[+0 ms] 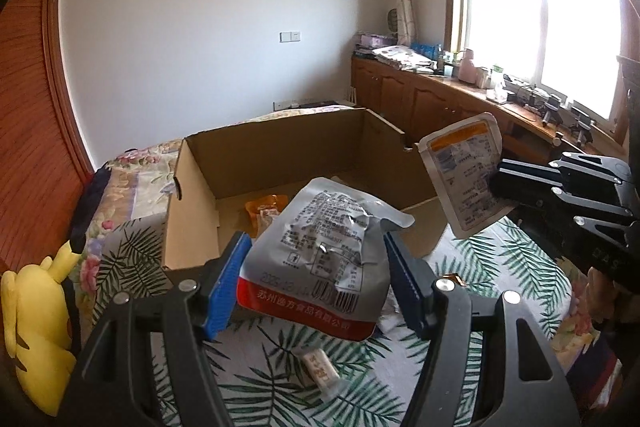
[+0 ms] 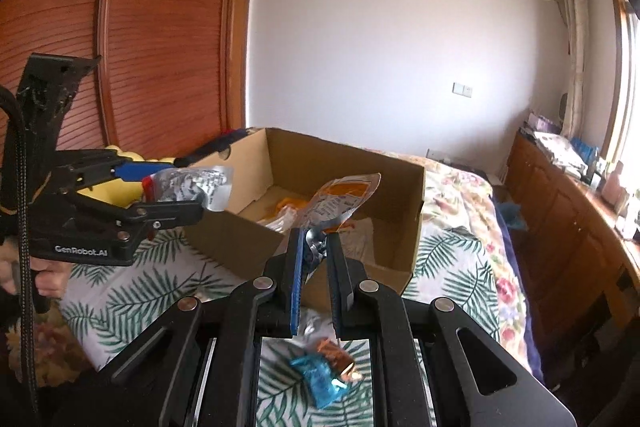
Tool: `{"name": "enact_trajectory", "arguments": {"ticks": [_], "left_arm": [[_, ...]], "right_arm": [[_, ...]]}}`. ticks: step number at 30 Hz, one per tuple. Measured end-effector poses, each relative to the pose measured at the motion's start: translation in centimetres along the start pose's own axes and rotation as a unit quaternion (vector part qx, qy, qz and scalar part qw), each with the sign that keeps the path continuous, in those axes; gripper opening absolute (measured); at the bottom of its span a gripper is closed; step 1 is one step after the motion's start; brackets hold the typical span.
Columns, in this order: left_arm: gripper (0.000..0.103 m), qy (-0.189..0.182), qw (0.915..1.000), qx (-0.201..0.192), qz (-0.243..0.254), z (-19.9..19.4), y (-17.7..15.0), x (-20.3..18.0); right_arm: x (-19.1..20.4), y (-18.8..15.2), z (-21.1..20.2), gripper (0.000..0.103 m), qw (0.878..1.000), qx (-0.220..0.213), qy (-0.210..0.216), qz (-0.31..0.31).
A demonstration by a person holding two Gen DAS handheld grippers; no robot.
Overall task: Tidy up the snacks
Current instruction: 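Lift both held packets and carry them over the cardboard box, then open both tools to drop the packets into the box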
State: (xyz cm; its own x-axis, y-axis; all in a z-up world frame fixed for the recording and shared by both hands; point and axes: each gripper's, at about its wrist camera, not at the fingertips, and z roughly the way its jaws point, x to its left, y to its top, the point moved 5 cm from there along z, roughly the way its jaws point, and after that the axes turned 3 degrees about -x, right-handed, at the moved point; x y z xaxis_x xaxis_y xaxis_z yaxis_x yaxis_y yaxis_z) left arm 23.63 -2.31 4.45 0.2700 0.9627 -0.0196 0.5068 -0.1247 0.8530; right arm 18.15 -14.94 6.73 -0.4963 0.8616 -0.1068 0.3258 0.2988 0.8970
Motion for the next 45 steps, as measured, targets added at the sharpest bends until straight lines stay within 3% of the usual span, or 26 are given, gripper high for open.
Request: {"name": "enact_trajectory", "arguments": {"ticks": [14,31,36,45], "left_arm": [[0.067,0.037,0.9988,0.025,-0.019,4.3,0.5,2.5],[0.068,0.053,0.9978,0.036,-0.016,7.1,1.0,2.2],[0.069,0.053,0.998,0.028,-0.02,7.2,1.3,2.3],[0.071,0.057,0.9981,0.012,-0.022,7.0,2.6,2.6]], "right_arm": [[-2.7,-0.4,5.4,0.009,0.998,0.042,-0.026,0.032],[-4.3,0.3,8.1,0.01,0.994,0.065,-0.033,0.076],[-4.1,0.2,8.7,0.021,0.994,0.069,-0.037,0.072],[-4.0,0.3,8.2,0.026,0.995,0.061,-0.031,0.069]]}}
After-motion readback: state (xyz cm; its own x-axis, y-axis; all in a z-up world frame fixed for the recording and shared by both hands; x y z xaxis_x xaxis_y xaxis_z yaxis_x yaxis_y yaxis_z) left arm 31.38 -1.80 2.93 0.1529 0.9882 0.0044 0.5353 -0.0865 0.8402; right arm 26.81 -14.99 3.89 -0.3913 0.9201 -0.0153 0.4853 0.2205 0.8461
